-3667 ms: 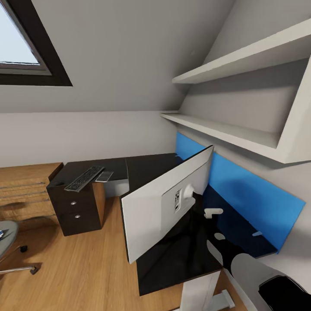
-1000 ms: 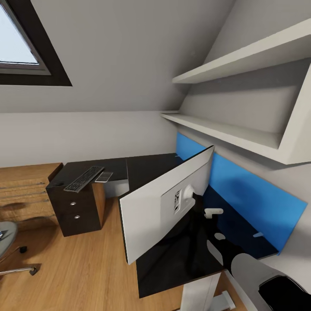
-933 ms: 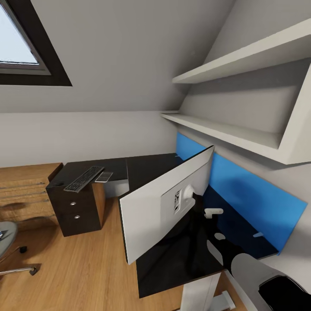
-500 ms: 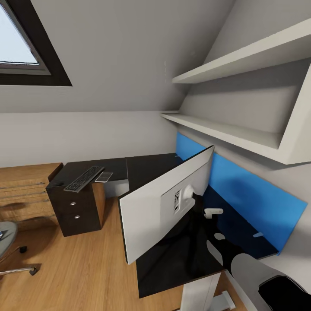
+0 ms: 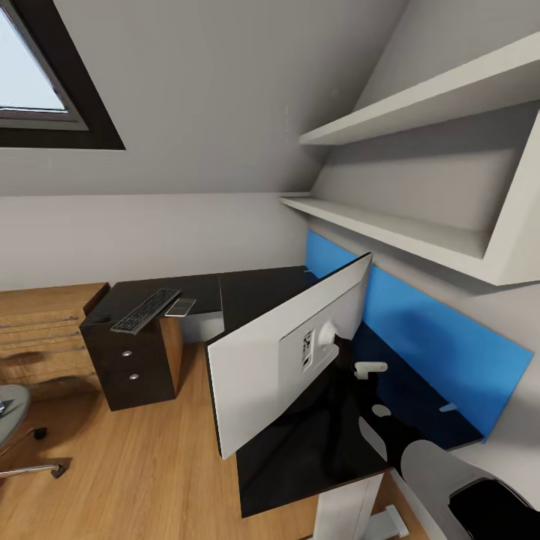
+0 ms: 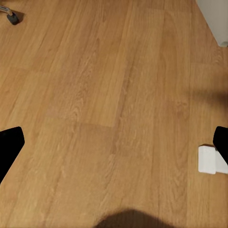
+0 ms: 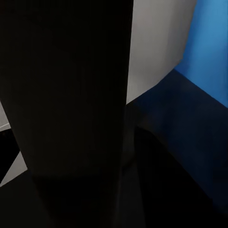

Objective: In the bedroom, organize the workspace by keeping the computer under the desk, ensuring the monitor is on the desk, placing the keyboard on the desk next to the monitor, placing the mouse on the desk next to the keyboard, moving the folder from the swivel chair onto the desk next to the mouse, stacking the notebook on top of the folder with the pen on top of the notebook, and positioning the swivel chair next to the desk.

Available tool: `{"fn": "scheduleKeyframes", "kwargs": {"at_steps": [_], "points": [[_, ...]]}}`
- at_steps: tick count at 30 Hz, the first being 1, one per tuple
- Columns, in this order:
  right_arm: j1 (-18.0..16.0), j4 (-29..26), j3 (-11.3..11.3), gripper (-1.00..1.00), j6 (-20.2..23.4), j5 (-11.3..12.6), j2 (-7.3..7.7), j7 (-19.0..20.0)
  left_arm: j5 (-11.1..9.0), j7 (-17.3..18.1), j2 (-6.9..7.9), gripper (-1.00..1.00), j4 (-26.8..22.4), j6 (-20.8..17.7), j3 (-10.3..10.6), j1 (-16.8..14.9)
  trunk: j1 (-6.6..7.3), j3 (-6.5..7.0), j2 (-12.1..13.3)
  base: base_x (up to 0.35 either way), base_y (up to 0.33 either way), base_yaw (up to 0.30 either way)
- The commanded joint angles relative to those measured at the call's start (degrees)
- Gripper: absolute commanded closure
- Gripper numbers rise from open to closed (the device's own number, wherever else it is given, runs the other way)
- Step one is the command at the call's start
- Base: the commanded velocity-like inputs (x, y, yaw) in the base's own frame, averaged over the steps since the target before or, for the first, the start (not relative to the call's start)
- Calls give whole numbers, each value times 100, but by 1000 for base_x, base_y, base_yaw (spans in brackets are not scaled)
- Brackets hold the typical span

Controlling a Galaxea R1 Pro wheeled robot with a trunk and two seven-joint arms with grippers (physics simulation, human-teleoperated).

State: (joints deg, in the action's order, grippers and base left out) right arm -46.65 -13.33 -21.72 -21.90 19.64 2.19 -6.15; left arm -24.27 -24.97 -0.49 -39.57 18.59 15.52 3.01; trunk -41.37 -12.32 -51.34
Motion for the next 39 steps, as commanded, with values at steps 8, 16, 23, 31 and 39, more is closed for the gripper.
{"fn": "scheduleKeyframes", "kwargs": {"at_steps": [8,16,23,31,39], "points": [[-2,-2,-61,100,-12,31,17,-2,-59,-25,5,-100,-6,30,30,-2,-1,-7,-5,0,0,0],[-2,-2,-61,100,-8,36,19,0,-60,-25,5,-100,-6,30,30,-2,-1,-7,-5,0,0,0],[-2,-2,-61,100,-11,62,19,0,-60,-25,5,-100,-6,30,30,-2,-1,-7,-5,0,0,0],[-2,75,-65,100,-263,41,0,0,-59,-25,5,-100,-6,30,30,-2,-1,-7,-5,0,0,0],[-2,115,-67,100,-270,32,-2,-7,-55,-25,5,-100,-6,30,30,-2,-1,-7,-5,0,0,0]]}}
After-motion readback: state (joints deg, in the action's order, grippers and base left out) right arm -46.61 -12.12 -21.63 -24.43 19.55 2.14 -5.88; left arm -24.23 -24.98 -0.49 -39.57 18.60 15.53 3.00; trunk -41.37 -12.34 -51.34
